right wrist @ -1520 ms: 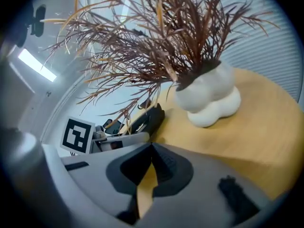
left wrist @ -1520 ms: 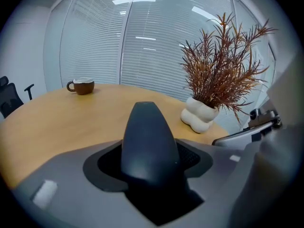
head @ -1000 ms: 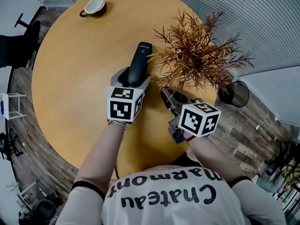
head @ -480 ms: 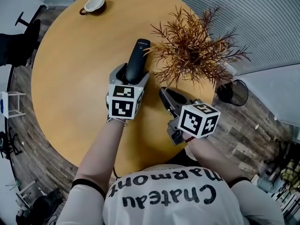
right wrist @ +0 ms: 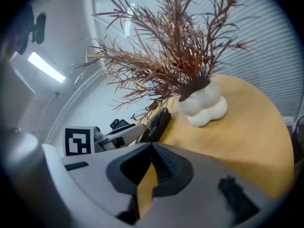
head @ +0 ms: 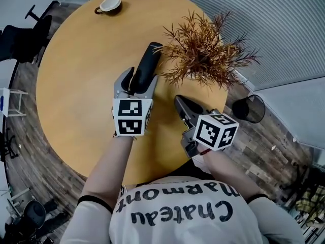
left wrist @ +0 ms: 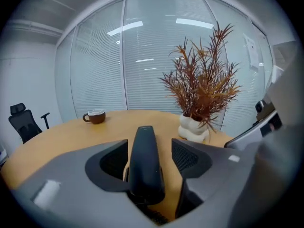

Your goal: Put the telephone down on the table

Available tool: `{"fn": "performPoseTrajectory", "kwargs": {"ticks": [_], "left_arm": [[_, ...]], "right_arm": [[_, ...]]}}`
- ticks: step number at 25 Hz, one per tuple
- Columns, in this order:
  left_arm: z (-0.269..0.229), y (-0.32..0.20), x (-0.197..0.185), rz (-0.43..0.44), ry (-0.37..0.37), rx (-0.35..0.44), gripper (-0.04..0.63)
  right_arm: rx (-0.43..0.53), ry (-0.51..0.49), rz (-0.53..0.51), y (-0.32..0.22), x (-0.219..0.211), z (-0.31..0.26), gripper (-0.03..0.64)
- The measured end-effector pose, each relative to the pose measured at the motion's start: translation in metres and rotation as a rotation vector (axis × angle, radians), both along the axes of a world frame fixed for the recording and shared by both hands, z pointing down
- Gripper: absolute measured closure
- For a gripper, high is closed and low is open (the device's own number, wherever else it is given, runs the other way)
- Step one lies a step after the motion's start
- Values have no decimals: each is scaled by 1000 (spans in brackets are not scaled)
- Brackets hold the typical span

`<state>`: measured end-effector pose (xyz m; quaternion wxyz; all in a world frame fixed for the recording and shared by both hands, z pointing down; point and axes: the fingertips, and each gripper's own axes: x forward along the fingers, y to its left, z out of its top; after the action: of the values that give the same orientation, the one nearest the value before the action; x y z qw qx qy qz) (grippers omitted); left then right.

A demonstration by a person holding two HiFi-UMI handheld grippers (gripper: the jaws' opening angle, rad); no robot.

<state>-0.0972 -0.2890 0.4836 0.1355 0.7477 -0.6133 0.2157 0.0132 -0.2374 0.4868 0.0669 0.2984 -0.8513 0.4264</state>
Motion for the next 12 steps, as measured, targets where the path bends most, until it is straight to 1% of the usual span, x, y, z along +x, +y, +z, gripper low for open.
{"fn": "performPoseTrajectory", "kwargs": {"ticks": [6, 8, 9, 10, 12], "left_arm": [[-42, 18, 8, -67, 20, 83, 398], [-55, 30, 12, -100, 23, 110, 463], [-62, 37, 14, -115, 41, 126, 477], [-70, 44, 15, -127, 72, 142, 477], [-87, 58, 19, -134, 151, 165, 479]], "right_arm": [[52, -8, -77, 4, 1, -23, 603], [70, 0, -106, 7, 2, -30, 603], [83, 3, -121, 9, 1, -35, 603], [98, 4, -137, 12, -1, -42, 603], [134, 10, -167, 18, -6, -58, 603]]}}
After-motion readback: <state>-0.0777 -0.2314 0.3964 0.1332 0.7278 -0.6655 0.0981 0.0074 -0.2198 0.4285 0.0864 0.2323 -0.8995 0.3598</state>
